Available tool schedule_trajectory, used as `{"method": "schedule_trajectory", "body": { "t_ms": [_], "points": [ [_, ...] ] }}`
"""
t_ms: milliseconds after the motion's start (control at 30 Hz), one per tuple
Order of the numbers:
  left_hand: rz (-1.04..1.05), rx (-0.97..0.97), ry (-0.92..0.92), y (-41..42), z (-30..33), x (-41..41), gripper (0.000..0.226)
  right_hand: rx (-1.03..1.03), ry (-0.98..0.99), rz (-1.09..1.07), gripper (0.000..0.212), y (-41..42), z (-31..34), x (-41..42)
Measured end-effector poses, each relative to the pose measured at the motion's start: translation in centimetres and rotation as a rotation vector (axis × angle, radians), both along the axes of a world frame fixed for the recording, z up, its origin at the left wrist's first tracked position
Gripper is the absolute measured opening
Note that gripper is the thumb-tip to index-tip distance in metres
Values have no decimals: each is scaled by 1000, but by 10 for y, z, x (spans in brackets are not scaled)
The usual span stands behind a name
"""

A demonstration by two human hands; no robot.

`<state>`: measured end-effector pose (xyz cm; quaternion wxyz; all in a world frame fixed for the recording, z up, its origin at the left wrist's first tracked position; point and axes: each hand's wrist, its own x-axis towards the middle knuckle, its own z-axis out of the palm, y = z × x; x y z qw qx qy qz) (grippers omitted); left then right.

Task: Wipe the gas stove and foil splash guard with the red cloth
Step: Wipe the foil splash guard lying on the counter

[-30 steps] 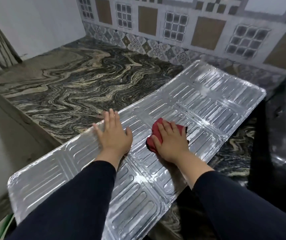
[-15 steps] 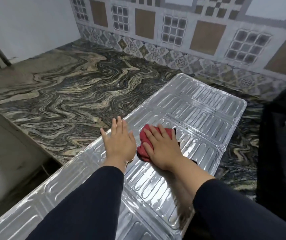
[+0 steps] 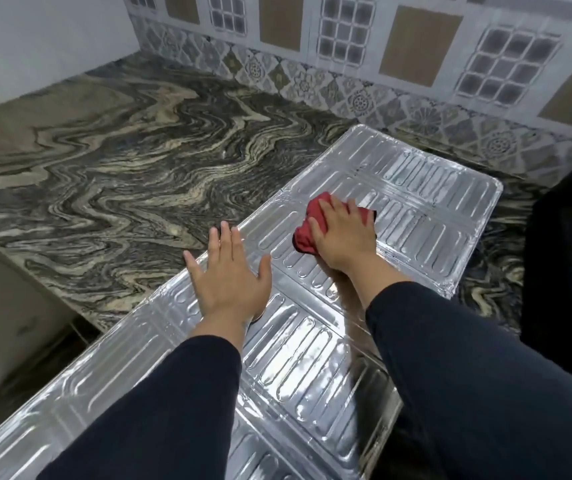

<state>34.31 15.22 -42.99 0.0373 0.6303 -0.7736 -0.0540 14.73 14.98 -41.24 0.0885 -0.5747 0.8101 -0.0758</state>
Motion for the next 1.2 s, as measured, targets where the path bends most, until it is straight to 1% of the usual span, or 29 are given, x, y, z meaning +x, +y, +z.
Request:
{"method": "schedule_trajectory", "body": {
  "t_ms": [100, 267, 467, 567, 633, 767, 867, 1000, 1067, 1200],
  "points": [
    [1, 5, -12, 1, 1, -1, 77, 9, 12, -38, 60, 29, 0, 4],
    [-8, 33, -29, 1, 4, -1, 79, 8, 40, -6, 61, 86, 0, 10],
    [-43, 64, -64, -1, 10, 3, 81, 62, 95, -164, 65, 128, 0, -22],
    [-4, 111, -85, -3, 17, -1, 77, 69, 76, -197, 65, 132, 2, -14],
    [17, 77, -72, -4, 23, -10, 73, 68, 72, -205, 66, 134, 3, -7],
    [-70, 17, -19, -8, 31, -49, 69, 73, 93, -194, 66, 138, 4, 2],
    [-125, 42, 12, -20, 31, -79, 71, 41, 78, -193, 67, 138, 4, 2],
    [-122, 76, -1, -32, 14, -92, 79, 61, 65, -203, 68, 138, 4, 2],
    [-118, 67, 9, -32, 8, -92, 81, 107, 58, -244, 69, 131, 4, 0],
    [-126, 38, 32, -32, 6, -90, 82, 155, 21, -399, 74, 104, 6, -17]
  ]
}}
